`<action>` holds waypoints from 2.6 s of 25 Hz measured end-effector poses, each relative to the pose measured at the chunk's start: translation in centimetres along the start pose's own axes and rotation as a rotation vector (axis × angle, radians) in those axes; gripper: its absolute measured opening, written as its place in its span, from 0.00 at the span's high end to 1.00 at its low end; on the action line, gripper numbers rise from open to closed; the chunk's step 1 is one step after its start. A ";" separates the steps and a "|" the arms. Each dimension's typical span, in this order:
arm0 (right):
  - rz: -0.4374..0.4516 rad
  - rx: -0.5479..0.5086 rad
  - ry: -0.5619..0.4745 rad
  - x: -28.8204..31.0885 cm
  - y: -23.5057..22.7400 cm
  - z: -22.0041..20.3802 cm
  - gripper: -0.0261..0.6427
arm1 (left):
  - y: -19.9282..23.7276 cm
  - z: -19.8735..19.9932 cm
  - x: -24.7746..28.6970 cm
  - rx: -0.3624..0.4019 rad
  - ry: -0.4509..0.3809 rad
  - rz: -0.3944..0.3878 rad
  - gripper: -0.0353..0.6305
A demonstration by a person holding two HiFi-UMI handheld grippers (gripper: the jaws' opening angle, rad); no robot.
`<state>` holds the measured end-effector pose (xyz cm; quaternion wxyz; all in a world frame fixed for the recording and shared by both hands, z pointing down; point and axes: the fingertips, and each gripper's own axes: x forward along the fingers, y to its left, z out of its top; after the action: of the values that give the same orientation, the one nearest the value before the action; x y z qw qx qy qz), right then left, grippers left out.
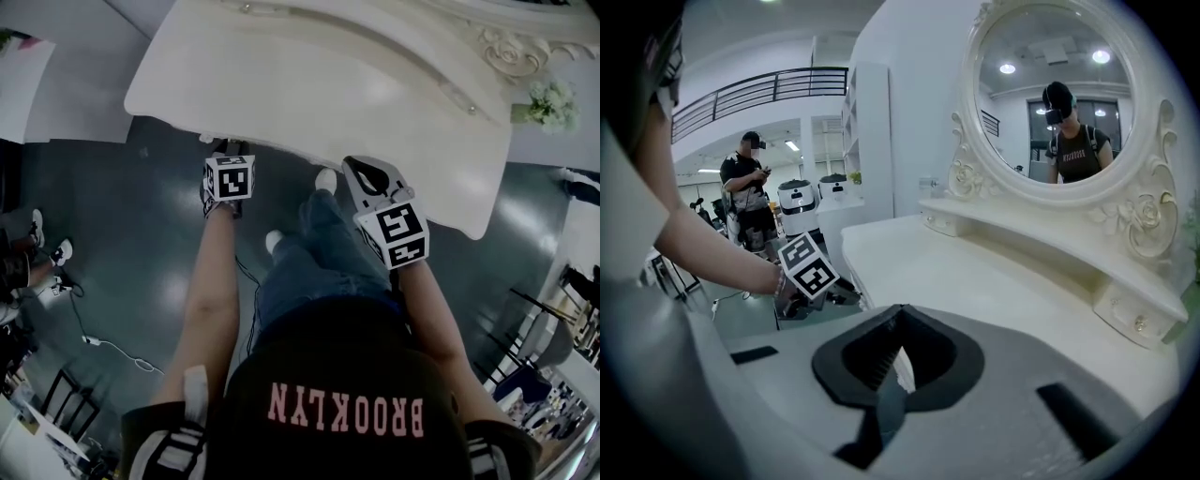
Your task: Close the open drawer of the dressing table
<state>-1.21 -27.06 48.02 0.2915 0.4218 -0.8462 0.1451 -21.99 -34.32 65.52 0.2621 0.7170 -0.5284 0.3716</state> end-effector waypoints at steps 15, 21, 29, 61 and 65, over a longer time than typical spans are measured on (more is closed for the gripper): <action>-0.069 0.024 -0.057 -2.8 6.8 -0.2 0.97 | 1.8 -1.6 -9.0 -0.075 -0.127 -0.016 0.90; -0.105 0.028 -0.083 -3.6 9.4 0.2 0.97 | 2.5 -1.3 -13.2 -0.061 -0.235 -0.053 0.94; -0.120 0.017 -0.103 -4.6 10.9 1.9 0.97 | 3.3 -0.4 -18.6 -0.043 -0.384 -0.047 0.94; -0.033 -0.089 -0.483 -22.6 12.3 7.4 0.97 | -7.3 2.0 -42.9 0.001 -0.787 0.126 0.94; -0.041 -0.101 -0.496 -24.2 11.6 7.8 0.97 | -8.6 3.3 -44.6 0.014 -0.822 0.133 0.94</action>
<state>-1.91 -8.66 26.95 0.0983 0.4465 -0.8893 -0.0111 -20.40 -9.09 27.61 -0.0003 0.7716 -0.6318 0.0740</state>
